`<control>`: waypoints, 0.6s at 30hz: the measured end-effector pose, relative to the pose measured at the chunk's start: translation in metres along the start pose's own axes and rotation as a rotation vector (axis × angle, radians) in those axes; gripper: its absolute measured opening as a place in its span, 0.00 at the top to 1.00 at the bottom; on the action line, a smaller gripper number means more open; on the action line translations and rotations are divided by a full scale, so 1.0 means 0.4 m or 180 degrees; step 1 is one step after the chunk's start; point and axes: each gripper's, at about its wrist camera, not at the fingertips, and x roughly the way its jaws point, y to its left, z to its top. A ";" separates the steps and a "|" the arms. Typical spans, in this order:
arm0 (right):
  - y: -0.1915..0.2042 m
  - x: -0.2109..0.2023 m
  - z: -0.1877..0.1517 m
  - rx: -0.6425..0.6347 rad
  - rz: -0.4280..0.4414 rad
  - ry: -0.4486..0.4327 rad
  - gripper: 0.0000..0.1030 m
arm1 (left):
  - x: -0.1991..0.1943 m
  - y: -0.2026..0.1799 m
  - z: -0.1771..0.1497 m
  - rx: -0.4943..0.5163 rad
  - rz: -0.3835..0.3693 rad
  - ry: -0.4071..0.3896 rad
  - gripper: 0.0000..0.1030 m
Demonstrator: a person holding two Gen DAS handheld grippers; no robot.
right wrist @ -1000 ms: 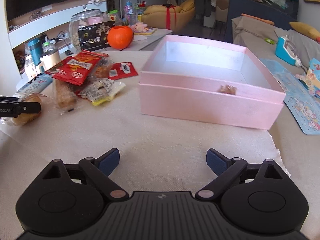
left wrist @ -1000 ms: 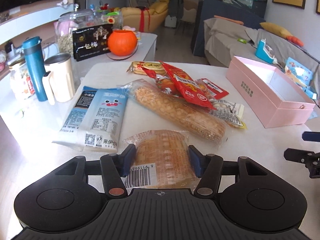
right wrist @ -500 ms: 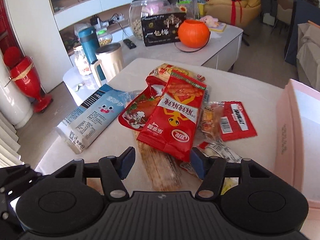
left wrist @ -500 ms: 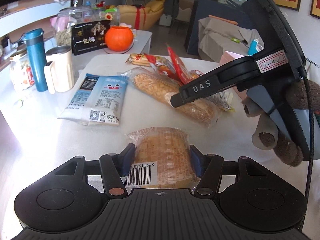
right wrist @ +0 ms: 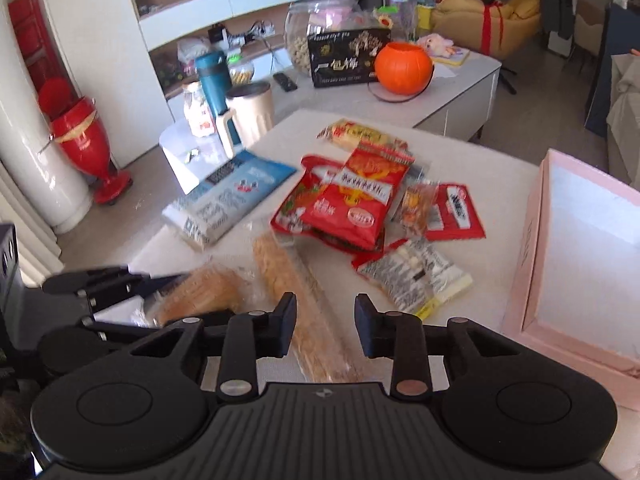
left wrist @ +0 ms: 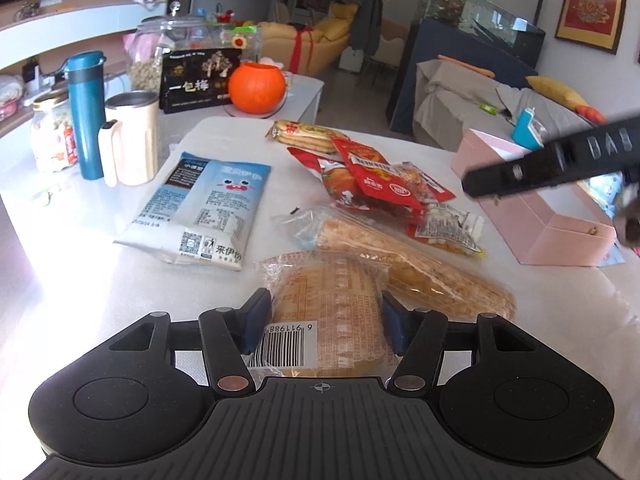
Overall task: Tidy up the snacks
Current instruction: 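Carry the bread into the pink box with the left gripper while the right grasps the red packet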
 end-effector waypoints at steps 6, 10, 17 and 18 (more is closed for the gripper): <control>-0.068 0.187 0.149 0.0749 -0.0177 0.0071 0.38 | -0.003 0.009 -0.006 0.0071 -0.0076 0.0139 0.36; -0.049 0.328 0.163 0.0747 -0.0362 0.0384 0.37 | -0.012 0.016 -0.004 0.0049 -0.0134 0.0250 0.36; 0.005 0.198 0.140 0.0177 -0.0167 0.0353 0.57 | -0.026 -0.019 0.002 0.0159 -0.0148 0.0241 0.43; 0.001 0.164 0.131 0.0145 -0.0131 0.0315 0.57 | -0.034 -0.032 0.004 0.0167 -0.0179 0.0217 0.43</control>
